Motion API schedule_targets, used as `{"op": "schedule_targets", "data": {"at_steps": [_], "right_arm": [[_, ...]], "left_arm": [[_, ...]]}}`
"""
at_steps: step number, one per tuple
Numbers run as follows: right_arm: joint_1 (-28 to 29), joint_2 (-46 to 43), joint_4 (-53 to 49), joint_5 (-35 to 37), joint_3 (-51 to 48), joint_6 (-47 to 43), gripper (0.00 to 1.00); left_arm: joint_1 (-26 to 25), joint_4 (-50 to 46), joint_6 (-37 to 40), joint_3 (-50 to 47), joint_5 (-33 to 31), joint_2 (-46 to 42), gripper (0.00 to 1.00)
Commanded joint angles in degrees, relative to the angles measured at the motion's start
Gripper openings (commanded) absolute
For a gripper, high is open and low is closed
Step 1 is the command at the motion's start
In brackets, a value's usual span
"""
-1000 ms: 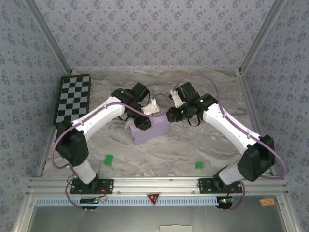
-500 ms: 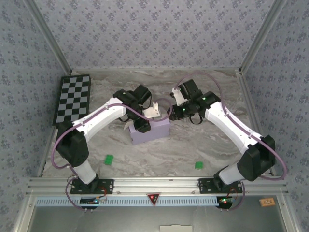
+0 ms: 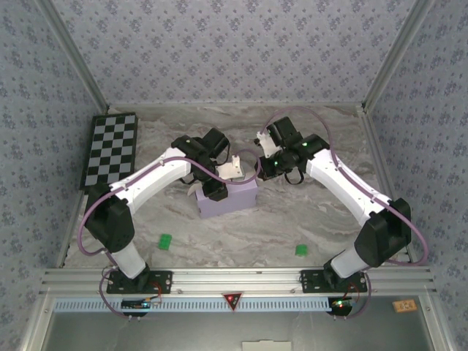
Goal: Fold the paper box
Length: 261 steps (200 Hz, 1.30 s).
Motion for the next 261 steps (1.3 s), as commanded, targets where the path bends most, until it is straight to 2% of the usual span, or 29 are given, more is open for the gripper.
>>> {"op": "schedule_targets", "data": {"at_steps": [1,20,37,65,120,162,197,232,261], "right_arm": [[0.6,0.6,-1.5,-0.6,1.8,0.5,0.10],[1.2,0.7,-1.5,-0.4,1.6,1.4,0.11],[1.3,0.7,-1.7,1.5,1.4,1.6,0.23],[1.3,0.7,-2.9,3.2,1.6,1.6,0.28],[0.9,1.7,-2.2,2.3,2.3,0.7,0.30],[0.9,3.3,-1.8,1.1,2.3,0.0,0.23],[1.6,2.6,-2.2,1.6,2.9,0.3,0.08],[2.8,1.5,-2.9,3.6,3.2,3.9,0.07],[3.5,1.8,-3.8,5.5,3.7,10.4,0.05]], "left_arm": [[-0.5,-2.4,0.8,-0.4,-0.1,-1.5,0.38],[-0.5,-2.3,0.7,-0.5,-0.2,-1.5,0.38],[-0.5,-2.3,0.7,-0.7,-0.2,-1.5,0.38],[-0.6,-2.4,0.8,-0.7,-0.2,-1.5,0.38],[-0.6,-2.3,0.9,-0.9,-0.3,-1.5,0.38],[-0.6,-2.3,0.9,-0.9,-0.3,-1.7,0.38],[-0.6,-2.0,0.7,-1.4,-0.7,-1.8,0.38],[-0.7,-1.7,0.4,-1.5,-0.9,-1.6,0.37],[-0.6,-1.7,0.3,-1.5,-1.1,-1.3,0.37]]}}
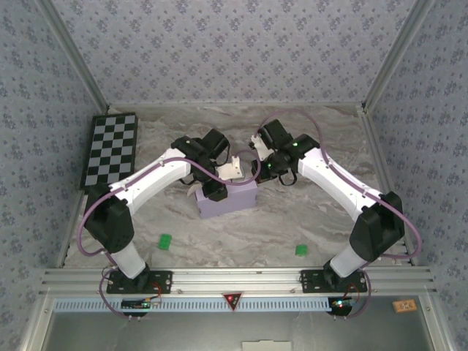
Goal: Fold the paper box
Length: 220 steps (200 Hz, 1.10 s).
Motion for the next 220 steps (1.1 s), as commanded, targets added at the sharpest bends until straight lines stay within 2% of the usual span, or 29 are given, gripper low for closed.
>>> {"op": "schedule_targets", "data": {"at_steps": [1,65,96,120,178,220], "right_arm": [[0.7,-1.4,-2.1,2.1,2.2,6.5,0.05],[3.6,-3.8,1.2,10.6,-1.2,18.8,0.00],[6.4,-7.0,3.5,19.5,-4.6,20.6,0.00],[7.8,-9.4,7.0,22.7,-8.5,19.7,0.00],[7.9,-12.1,9.0,25.8,-15.0,17.3,0.00],[7.0,-12.7,11.4,24.3,-17.8,17.9,0.00]], "left_arm": [[-0.5,-1.9,0.3,-0.8,-0.9,-1.0,0.37],[-0.6,-2.0,-0.1,-0.9,-1.6,-0.7,0.36],[-0.5,-1.4,-0.8,-1.2,-2.3,-0.7,0.36],[-0.5,0.3,-1.4,-1.4,-3.7,-0.5,0.36],[-0.4,3.3,-3.0,-0.1,-8.1,2.2,0.35],[0.3,5.3,-3.7,0.9,-8.7,2.0,0.38]]}}
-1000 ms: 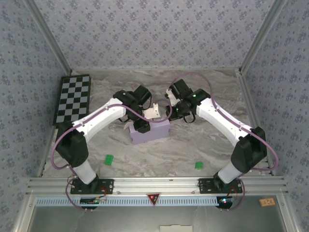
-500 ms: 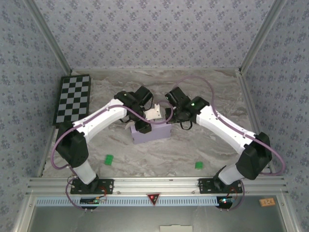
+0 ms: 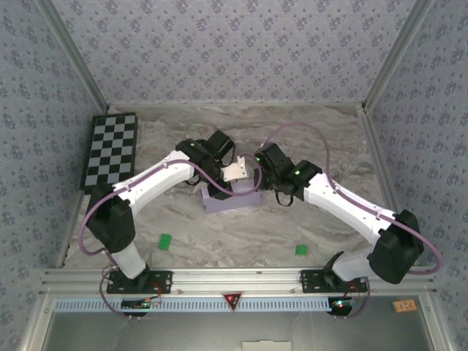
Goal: Fold the paper box
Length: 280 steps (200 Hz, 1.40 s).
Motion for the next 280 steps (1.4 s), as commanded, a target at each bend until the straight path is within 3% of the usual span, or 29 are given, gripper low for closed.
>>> {"op": "schedule_targets", "data": {"at_steps": [1,72,127,150,221,280], "right_arm": [[-1.0,-1.5,-2.5,2.8,-2.3,0.3,0.00],[-3.8,-1.3,-1.4,0.3,-2.8,1.1,0.00],[-5.2,-0.5,-2.0,-0.3,-1.3,1.4,0.00],[-5.2,0.2,-2.0,-0.7,-0.4,1.4,0.00],[-4.9,2.6,-4.3,-1.1,4.2,1.6,0.00],[-4.5,3.5,-5.1,-0.9,6.0,1.7,0.00]], "left_arm": [[1.8,0.0,-3.1,1.4,-6.7,1.4,0.39],[3.0,2.8,-8.4,1.1,-5.6,-5.2,0.58],[7.6,3.7,-28.9,0.8,-13.5,-12.4,0.59],[11.7,0.1,-34.9,-0.1,-12.1,-13.3,0.59],[12.9,-4.2,-39.1,-1.2,-7.8,-15.9,0.57],[11.2,-2.2,-42.9,0.1,-5.5,-16.0,0.57]]}}
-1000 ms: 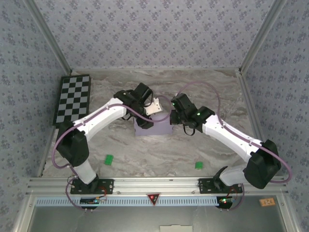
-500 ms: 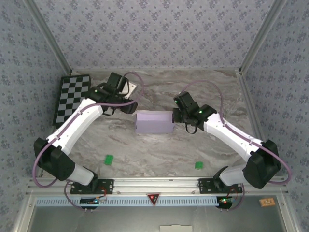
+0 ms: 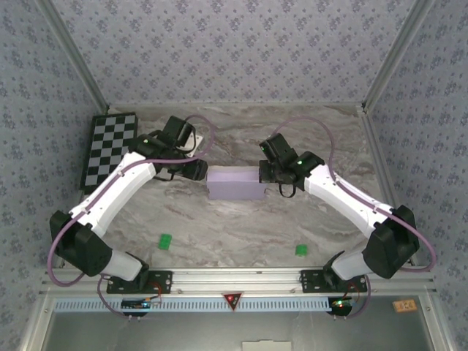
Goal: Fold the paper box
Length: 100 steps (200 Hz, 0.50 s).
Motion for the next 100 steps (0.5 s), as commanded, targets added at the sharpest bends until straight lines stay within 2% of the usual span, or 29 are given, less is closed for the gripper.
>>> {"op": "schedule_targets", "data": {"at_steps": [1,23,42,64,100], "right_arm": [[0.4,0.6,-2.2,0.3,2.0,1.0,0.00],[0.4,0.6,-2.3,0.2,2.2,0.9,0.00],[0.5,0.6,-2.4,0.2,2.3,0.9,0.00],[0.4,0.6,-2.7,0.2,2.4,0.8,0.00],[0.3,0.7,-2.8,-0.2,2.6,0.5,0.00]], "left_arm": [[-0.5,0.1,-3.0,2.7,2.2,-1.4,0.57],[-1.1,0.8,-3.8,3.3,2.0,0.4,0.57],[-1.4,1.3,-4.3,4.2,-0.6,2.4,0.56],[-1.7,0.9,-4.3,5.8,-2.9,4.8,0.49],[-2.0,0.5,-3.9,6.2,-2.2,6.9,0.40]]}}
